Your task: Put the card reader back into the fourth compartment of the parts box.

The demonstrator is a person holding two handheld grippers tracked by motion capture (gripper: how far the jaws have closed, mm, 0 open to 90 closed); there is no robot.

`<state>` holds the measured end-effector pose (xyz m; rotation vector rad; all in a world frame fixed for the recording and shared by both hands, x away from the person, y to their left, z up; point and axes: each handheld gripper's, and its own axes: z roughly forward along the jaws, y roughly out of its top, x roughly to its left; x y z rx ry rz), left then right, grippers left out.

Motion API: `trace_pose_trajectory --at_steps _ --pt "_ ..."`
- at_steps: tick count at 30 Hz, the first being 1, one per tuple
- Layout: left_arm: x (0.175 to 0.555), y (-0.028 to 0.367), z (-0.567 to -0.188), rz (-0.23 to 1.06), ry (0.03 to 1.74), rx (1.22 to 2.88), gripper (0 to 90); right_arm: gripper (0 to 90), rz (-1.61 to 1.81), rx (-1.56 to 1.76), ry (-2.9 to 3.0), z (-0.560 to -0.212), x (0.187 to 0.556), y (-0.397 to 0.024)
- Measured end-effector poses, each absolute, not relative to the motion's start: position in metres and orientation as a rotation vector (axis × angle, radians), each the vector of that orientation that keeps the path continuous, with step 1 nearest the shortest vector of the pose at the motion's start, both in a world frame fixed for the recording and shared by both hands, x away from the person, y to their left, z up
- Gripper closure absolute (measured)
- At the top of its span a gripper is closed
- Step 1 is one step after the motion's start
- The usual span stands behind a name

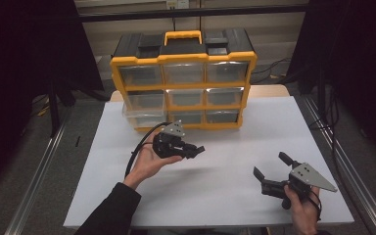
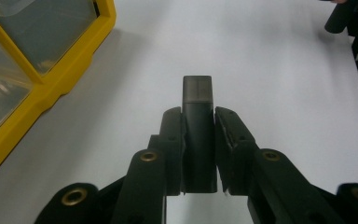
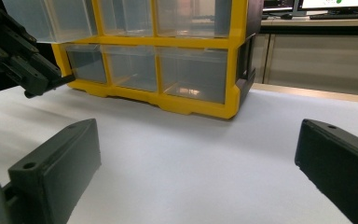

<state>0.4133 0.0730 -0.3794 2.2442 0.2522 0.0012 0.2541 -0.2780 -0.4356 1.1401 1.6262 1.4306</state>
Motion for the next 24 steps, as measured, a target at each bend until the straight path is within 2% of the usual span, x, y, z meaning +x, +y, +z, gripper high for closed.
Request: trace_pose_trajectory --at_steps 24 --pt "0.398 0.114 -0.362 0.076 0.304 2.164 73.7 0.0 1.429 1.136 1.624 -0.435 0.256 -0.278"
